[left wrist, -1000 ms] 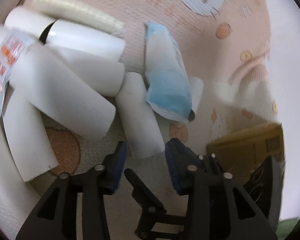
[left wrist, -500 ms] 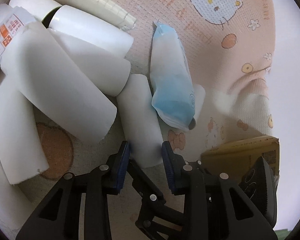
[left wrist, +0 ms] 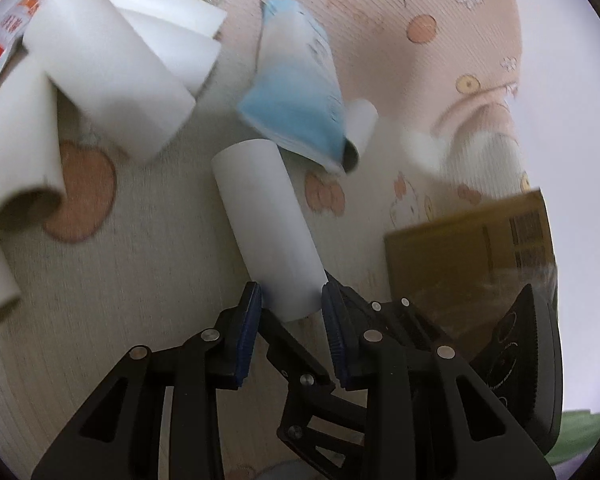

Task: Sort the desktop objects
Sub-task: 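Grasp a white tube with the left gripper while the right gripper grasps another tube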

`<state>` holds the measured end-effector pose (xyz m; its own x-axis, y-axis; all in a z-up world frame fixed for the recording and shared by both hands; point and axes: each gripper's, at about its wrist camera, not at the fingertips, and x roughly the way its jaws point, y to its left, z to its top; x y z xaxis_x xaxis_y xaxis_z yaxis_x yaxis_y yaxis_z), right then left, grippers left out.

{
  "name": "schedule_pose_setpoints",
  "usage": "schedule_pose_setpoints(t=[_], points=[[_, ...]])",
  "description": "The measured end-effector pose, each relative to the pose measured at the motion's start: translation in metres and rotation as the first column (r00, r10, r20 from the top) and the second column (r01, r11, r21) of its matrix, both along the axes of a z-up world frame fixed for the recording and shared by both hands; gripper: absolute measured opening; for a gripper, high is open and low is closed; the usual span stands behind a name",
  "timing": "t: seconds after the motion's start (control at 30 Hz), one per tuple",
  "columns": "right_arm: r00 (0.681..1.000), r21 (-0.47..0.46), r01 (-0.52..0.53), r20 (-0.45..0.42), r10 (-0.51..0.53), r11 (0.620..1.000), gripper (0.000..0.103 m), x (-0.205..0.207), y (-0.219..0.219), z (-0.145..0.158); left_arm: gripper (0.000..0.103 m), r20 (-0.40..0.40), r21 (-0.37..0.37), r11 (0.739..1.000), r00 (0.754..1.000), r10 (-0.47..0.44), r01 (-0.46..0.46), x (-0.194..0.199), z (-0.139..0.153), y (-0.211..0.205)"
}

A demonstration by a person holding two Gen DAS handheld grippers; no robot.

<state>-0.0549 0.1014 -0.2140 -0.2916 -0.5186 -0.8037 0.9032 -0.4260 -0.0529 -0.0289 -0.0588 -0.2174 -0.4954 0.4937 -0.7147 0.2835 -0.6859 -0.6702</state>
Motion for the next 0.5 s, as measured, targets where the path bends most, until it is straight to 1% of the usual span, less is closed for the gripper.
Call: schedule_pose_setpoints(t=[0.07,0.1,0.2,0.27,0.3,0.33,0.43,0.5], points=[[1.0,0.004,0.009,0.015,-0.009,1.0,0.042,0.003,0.006,0.0,0.035,-0.001,-0.013,1.0,1.0,0.024,-0.024,0.007,0.002,0.001],[1.0,0.003,0.013,0.02,-0.013,1.0,0.042,0.004,0.01,0.001,0.035,-0.015,-0.012,0.999,0.999,0.042,-0.042,0.01,0.004,-0.001],[0.999,0.013,0.021,0.046,-0.021,1.0,0.042,0.004,0.016,-0.001,0.035,-0.036,0.029,0.997,0.996,0.078,-0.077,0.01,0.006,-0.008],[0.998,0.013,0.017,0.056,-0.018,1.0,0.042,0.004,0.019,-0.001,0.039,-0.036,0.043,0.996,0.996,0.083,-0.081,0.003,0.007,-0.009],[0.999,0.014,0.013,0.047,-0.014,1.0,0.042,0.004,0.021,-0.001,0.049,-0.029,0.046,0.996,0.996,0.083,-0.082,-0.001,0.006,-0.009],[0.999,0.024,0.011,0.035,-0.012,1.0,0.042,0.005,0.022,-0.001,0.054,-0.02,0.057,0.995,0.996,0.082,-0.081,-0.004,0.004,-0.01],[1.0,0.048,0.01,-0.001,-0.01,0.999,0.042,0.006,0.024,-0.002,0.054,0.015,0.104,0.991,0.996,0.085,-0.086,-0.011,-0.005,-0.008],[1.0,0.057,0.007,-0.008,-0.007,0.998,0.042,0.006,0.025,-0.003,0.054,0.041,0.119,0.988,0.995,0.091,-0.096,-0.017,-0.012,-0.006]])
